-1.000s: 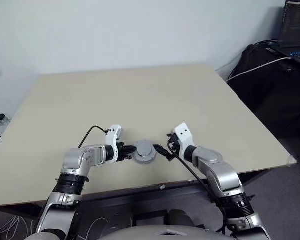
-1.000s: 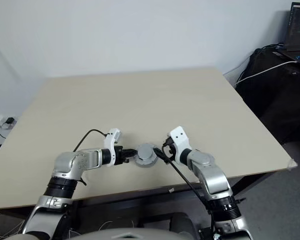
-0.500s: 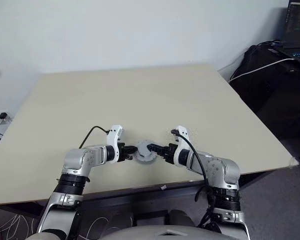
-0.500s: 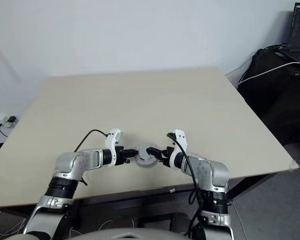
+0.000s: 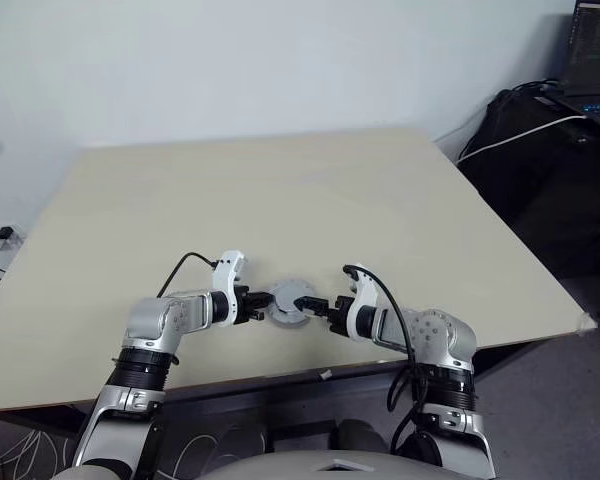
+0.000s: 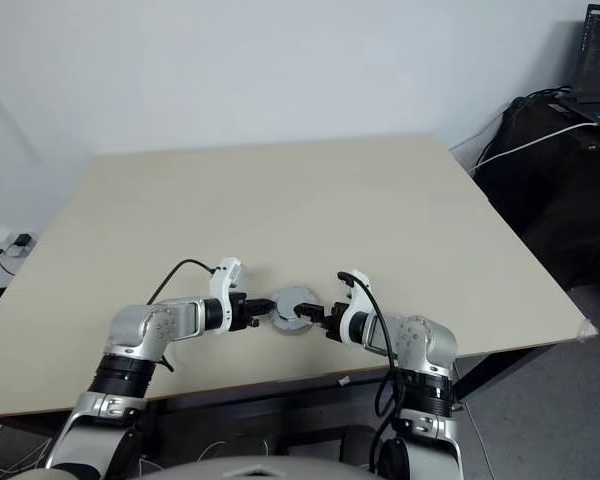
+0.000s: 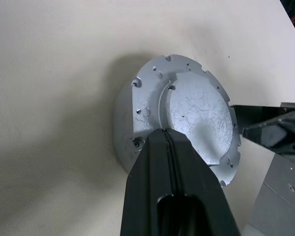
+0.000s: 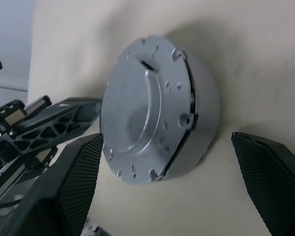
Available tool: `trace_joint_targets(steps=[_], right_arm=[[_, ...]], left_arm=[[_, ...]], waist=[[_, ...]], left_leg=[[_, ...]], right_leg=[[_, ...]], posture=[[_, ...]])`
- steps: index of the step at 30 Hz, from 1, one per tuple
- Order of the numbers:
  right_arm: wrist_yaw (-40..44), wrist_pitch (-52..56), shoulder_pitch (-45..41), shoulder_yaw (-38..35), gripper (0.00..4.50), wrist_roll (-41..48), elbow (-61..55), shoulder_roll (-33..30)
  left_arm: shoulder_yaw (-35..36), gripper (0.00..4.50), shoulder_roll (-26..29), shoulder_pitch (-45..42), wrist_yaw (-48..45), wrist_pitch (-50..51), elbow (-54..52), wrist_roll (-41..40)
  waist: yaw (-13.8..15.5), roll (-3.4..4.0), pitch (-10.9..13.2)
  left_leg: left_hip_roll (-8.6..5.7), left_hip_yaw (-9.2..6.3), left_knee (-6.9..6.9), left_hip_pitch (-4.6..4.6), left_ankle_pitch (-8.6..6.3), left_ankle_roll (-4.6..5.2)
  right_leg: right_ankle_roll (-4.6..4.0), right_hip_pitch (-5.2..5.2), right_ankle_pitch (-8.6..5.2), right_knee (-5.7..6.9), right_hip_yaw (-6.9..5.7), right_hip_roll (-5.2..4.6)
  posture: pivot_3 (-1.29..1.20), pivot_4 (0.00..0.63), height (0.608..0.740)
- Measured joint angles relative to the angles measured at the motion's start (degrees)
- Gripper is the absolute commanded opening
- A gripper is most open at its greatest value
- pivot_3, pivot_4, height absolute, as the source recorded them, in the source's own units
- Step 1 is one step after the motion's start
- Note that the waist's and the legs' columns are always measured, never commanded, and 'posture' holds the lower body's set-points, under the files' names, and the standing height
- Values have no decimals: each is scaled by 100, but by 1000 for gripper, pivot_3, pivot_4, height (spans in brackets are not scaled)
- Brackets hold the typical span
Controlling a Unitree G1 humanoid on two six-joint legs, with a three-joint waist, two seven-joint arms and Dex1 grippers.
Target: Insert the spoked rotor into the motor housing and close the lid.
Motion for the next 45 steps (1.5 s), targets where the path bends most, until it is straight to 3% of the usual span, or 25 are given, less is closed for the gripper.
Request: trace_joint_targets(steps=[7, 16, 22, 25, 32, 34, 45], right_arm=[[-21, 18, -113, -231, 4475, 98, 264, 83], [-194, 139, -222, -1191, 4475, 545, 800, 545], [-423, 59, -222, -1245, 4475, 749, 890, 573], [-534, 30, -221, -1241, 3874, 845, 919, 576], [-561, 186, -219, -1202, 1640, 1097, 819, 578], [-561, 214, -218, -1163, 1188, 1137, 794, 578], [-473, 141, -185, -812, 1187, 1045, 702, 542]], left_arm=[[1, 0, 13, 7, -2, 2, -1, 0], [88, 0, 58, 102, -4, 34, -106, -4], [211, 0, 15, 186, 12, 35, -127, -32], [278, 0, 6, 247, 23, 34, -140, -64], [495, 0, 82, 418, 96, 33, -189, -67], [522, 0, 82, 436, 112, 31, -204, -67], [586, 0, 99, 458, 151, 25, -209, -51]], waist=[[-15, 6, -5], [-109, 17, -9], [-139, 23, -12], [-145, 27, -14], [-215, 33, -16], [-219, 33, -16], [-280, 40, -16]], left_leg=[[0, 0, 0, 1, 0, 0], [1, 0, -4, 0, -1, 0], [2, 1, -4, 0, -1, 0], [3, 1, -4, 1, -1, 0], [5, 1, -6, 0, -1, 0], [5, 2, -6, 0, -1, 0], [7, 3, -7, 2, -2, -8]], right_leg=[[1, 1, 0, 0, 0, 1], [0, -3, 0, 1, 2, 1], [0, -3, 0, 1, 3, 1], [1, -3, -1, 1, 3, 1], [4, -6, -3, 1, 3, 2], [7, -6, -4, 1, 4, 2], [30, -8, -16, 3, 3, 3]], posture=[[0, 0, 740], [0, 0, 740], [0, 0, 740], [0, 0, 740], [0, 0, 740], [0, 0, 740], [0, 0, 740]])
